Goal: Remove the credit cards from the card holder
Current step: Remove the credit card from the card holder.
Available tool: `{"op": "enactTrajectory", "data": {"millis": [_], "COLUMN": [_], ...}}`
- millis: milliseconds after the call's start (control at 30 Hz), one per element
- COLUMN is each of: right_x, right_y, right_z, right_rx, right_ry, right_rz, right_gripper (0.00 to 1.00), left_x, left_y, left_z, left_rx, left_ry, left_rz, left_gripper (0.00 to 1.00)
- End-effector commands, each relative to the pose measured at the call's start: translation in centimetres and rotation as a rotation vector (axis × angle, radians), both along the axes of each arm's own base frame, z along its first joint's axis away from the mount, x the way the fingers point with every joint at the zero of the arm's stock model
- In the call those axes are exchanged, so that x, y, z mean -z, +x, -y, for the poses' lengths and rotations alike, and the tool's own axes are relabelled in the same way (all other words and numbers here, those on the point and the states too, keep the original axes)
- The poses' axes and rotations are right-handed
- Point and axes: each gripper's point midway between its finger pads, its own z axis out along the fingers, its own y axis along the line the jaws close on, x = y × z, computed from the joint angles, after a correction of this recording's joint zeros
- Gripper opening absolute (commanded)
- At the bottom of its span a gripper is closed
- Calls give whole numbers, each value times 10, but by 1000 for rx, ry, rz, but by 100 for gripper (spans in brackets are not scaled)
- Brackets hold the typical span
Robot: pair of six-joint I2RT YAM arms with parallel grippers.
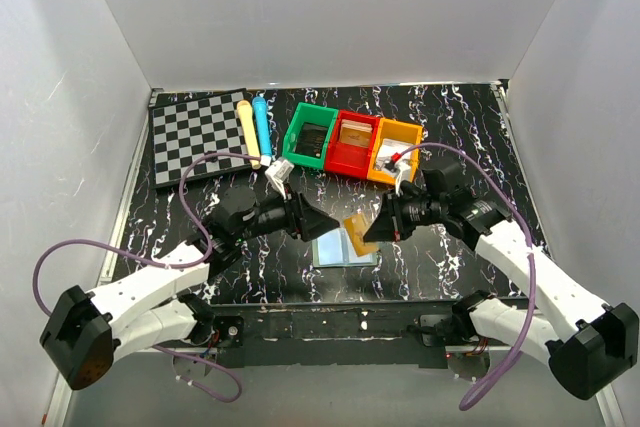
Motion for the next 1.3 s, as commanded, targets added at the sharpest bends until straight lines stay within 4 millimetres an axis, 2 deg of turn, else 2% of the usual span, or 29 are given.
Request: {"op": "enactTrajectory", "data": {"millis": [0,133,267,367,767,833,900,967,1133,1200,1267], "right_x": [-30,-47,-52,-54,-59,-59,-58,-56,-58,-58,-58], "right_y": [-49,-70,-71,-73,-73,-73,-72,-72,-71,-67,-63], "right_z": [-13,-20,-23,-22,-24,-24,-24,-25,-26,-26,-26], "right_rx": [-258,-374,-391,-398,-403,-404,-402,-404,-406,-391,-361], "right_ry": [120,222,243,245,242,234,225,221,213,202,193], "right_rz": [-1,-53,-41,-41,-19,-20,-19,-25,-20,-9,3], "right_gripper": [1,1,1,1,1,1,1,1,1,1,17], "left_x": [-33,-43,-48,-42,-23,-23,-23,-21,-20,-20,-20], "left_y": [-34,-55,-77,-85,-82,-82,-84,-85,-86,-85,-83], "left_z": [3,4,4,5,9,9,10,10,9,9,8], "left_rx": [192,316,446,512,523,530,542,550,550,544,524], "left_ry": [-128,-160,-214,-217,-147,-154,-155,-154,-154,-156,-164], "left_rz": [144,178,187,151,99,102,94,89,89,93,96], "left_gripper": [60,60,58,53,47,41,27,18,2,0,0]}}
